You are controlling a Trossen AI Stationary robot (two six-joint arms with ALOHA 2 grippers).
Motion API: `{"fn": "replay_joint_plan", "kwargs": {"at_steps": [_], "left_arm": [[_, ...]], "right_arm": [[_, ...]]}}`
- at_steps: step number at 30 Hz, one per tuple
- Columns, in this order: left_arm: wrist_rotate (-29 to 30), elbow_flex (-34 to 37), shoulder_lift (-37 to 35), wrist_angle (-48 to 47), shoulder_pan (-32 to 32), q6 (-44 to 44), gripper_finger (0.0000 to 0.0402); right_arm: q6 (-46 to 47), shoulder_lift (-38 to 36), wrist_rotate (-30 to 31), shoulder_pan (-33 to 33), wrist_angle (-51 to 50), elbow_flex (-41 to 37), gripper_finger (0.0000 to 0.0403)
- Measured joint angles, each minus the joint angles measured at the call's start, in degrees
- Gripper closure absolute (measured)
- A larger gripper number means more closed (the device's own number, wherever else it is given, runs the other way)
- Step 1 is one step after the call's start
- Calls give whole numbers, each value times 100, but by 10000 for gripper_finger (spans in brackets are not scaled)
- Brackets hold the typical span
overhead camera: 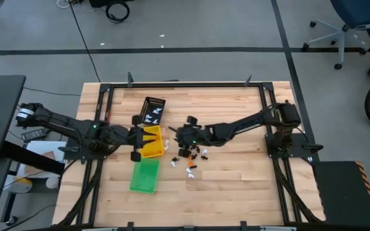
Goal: Sort Halloween decoration
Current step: Put the black skeleton toy into the green basket
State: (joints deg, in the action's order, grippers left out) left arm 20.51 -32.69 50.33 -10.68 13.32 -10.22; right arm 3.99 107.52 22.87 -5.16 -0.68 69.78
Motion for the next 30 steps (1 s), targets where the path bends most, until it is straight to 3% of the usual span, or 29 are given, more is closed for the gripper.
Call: {"fn": "replay_joint_plan", "kwargs": {"at_steps": [9,15,26,30], "left_arm": [[-392,489,-1136,291,17,210,333],[-431,1021,-1481,358,169,793,333],[-377,1067,-1432,385,226,1119,333],[-369,1067,-1434,393,226,1226,333]], "right_arm": [[739,-626,-26,-387,-91,-1072,215],[1120,-802,-22,-571,-950,-1089,199],[1706,-887,-210,-514,-3239,-512,157],[1846,-887,-615,-435,-3927,-416,155]]}}
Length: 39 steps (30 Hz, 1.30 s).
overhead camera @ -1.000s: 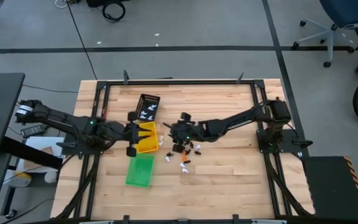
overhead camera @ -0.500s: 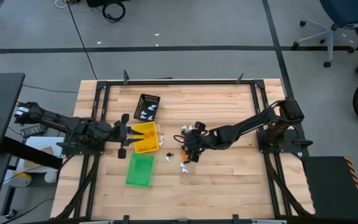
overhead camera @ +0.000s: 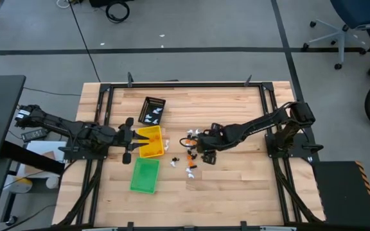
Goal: Sort Halloween decoration
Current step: Put the black skeleton toy into the green basket
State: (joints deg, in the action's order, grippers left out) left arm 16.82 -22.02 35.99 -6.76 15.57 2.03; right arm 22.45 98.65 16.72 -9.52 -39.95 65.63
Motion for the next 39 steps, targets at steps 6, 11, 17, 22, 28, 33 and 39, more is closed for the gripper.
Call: {"fn": "replay_joint_plan", "kwargs": {"at_steps": [6,11,17,22,28,33,39], "left_arm": [[46,0,0,-24,0,8,333],[48,0,0,-47,0,-6,333],[49,0,0,-53,0,-3,333],[50,0,0,-55,0,-3,333],[52,0,0,-51,0,15,333],[52,-2,2,-49,-2,39,333],[55,-4,0,-37,1,43,333]], "right_arm": [[158,0,-452,-38,-284,-134,161],[-19,267,-487,-169,226,-180,166],[-91,529,-491,-251,402,-181,175],[227,527,-600,-404,382,-181,183],[548,691,-650,-553,491,-181,186],[558,858,-653,-597,844,-184,187],[538,1045,-733,-581,943,-164,206]]}}
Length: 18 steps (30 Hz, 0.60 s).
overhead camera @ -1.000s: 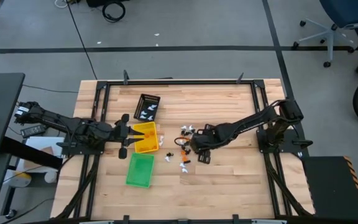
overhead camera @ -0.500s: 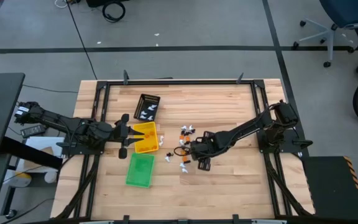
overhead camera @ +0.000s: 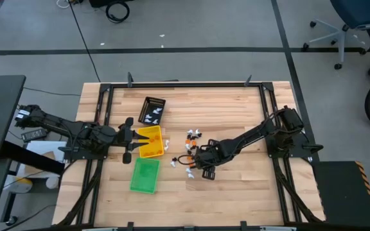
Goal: Sort Halloween decoration
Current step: Put the black skeleton toy into the green basket
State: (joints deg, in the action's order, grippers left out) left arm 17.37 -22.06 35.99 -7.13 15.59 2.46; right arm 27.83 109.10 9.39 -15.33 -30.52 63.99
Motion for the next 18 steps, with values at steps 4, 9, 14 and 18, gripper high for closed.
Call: {"fn": "replay_joint_plan", "kwargs": {"at_steps": [4,9,14,18], "left_arm": [[0,0,0,-6,1,0,333],[0,0,0,-13,1,0,333],[0,-2,0,-14,1,52,333],[0,-210,0,-170,1,232,333]], "right_arm": [[-52,8,-26,2,33,-2,240],[-96,9,-73,0,46,-2,296],[-122,-17,-123,-2,50,-7,339],[-264,-170,-119,18,107,-41,357]]}}
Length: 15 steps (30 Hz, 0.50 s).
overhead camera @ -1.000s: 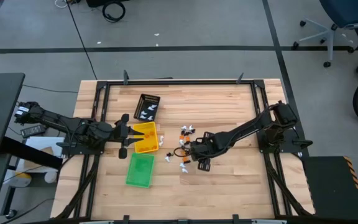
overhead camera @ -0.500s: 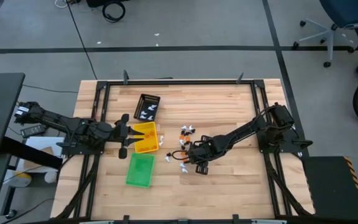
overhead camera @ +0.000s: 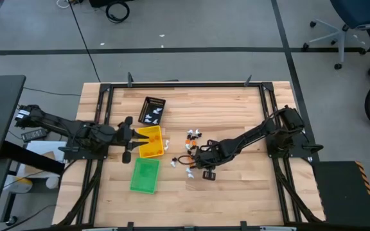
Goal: Sort Halloween decoration
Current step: Put the black skeleton toy into the green basket
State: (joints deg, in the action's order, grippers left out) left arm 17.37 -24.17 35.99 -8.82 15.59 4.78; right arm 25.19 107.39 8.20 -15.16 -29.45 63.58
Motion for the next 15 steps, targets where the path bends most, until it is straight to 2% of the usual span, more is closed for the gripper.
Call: {"fn": "replay_joint_plan", "kwargs": {"at_steps": [6,12,15], "left_arm": [[25,-220,-2,-353,0,42,333],[565,-220,-4,-403,0,211,333],[579,-220,-7,-428,-1,234,333]], "right_arm": [[-163,-204,70,118,206,0,359],[-787,-244,-166,400,1531,12,359],[-1004,-243,-333,583,2023,10,359]]}}
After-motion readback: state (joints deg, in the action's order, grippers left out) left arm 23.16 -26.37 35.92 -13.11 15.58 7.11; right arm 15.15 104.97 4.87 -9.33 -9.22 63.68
